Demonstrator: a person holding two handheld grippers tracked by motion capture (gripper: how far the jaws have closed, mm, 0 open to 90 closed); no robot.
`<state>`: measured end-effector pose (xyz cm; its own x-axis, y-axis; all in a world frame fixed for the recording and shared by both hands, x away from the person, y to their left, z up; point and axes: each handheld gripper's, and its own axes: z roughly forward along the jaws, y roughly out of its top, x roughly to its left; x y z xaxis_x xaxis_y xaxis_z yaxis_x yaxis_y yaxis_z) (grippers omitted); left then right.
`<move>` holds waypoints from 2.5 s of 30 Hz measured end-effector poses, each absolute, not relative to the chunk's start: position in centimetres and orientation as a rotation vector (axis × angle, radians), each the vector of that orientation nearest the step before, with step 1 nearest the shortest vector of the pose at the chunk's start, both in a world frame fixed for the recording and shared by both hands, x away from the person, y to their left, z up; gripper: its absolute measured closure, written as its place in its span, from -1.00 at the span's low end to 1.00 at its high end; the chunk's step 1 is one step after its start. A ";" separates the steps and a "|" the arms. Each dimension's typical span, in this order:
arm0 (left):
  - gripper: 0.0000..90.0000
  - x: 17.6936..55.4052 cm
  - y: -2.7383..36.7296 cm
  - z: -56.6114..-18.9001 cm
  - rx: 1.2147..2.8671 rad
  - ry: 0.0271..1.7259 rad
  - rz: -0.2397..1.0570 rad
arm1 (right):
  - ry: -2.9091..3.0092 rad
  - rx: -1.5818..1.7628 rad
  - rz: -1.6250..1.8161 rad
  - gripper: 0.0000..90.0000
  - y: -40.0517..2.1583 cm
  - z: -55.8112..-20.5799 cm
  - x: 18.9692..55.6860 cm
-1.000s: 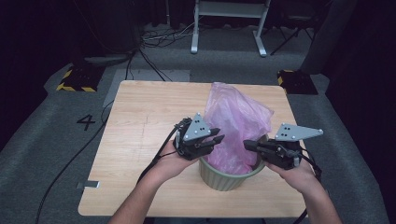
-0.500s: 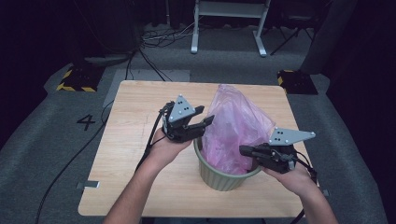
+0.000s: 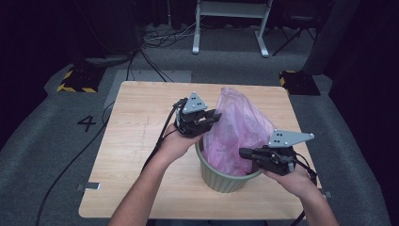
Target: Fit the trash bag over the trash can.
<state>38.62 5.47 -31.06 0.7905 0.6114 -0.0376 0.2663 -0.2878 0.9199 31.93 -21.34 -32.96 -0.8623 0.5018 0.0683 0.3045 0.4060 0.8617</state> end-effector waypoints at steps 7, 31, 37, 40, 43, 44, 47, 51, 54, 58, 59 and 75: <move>1.00 36.9 5.3 -31.0 1.903 0.517 0.418 | 2.434 0.721 1.461 0.80 -21.8 -32.8 31.8; 0.99 31.2 3.8 -32.0 2.078 0.209 0.382 | 2.096 0.743 1.386 -0.02 -23.2 -28.5 33.2; 0.98 30.7 4.2 -31.9 2.071 0.192 0.367 | 2.192 0.736 1.265 0.44 -21.9 -29.2 34.2; 0.92 30.7 4.6 -32.0 2.075 0.208 0.359 | 2.216 0.708 1.316 0.90 -22.1 -29.7 33.8; 0.77 31.2 6.1 -31.8 2.035 0.243 0.293 | 2.255 0.646 1.392 0.97 -22.5 -30.3 33.0; 0.68 31.3 6.6 -31.6 2.017 0.253 0.275 | 2.269 0.633 1.419 0.97 -22.7 -30.5 32.7; 0.56 31.5 8.4 -30.3 1.959 0.262 0.290 | 2.287 0.615 1.420 0.96 -23.0 -31.0 32.1; 0.46 31.9 9.4 -28.6 1.929 0.338 0.341 | 2.295 0.614 1.457 0.94 -23.8 -31.3 31.6; 0.45 32.9 9.4 -28.3 1.910 0.387 0.337 | 2.292 0.594 1.496 0.89 -24.1 -31.5 31.3; 0.43 35.4 9.4 -28.1 1.876 0.455 0.292 | 2.302 0.584 1.477 0.90 -23.9 -31.8 31.1; 0.43 35.9 9.4 -28.2 1.881 0.462 0.274 | 2.306 0.582 1.471 0.92 -23.9 -31.8 31.1; 0.56 39.9 7.3 -29.6 1.890 0.552 0.076 | 2.339 0.536 1.472 0.92 -23.8 -32.7 31.1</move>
<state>39.94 7.31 -29.61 0.8889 0.4087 -0.2068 0.3379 -0.2803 0.8985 31.12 -23.77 -32.66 -0.8767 0.4755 -0.0727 0.1401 0.3971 0.9070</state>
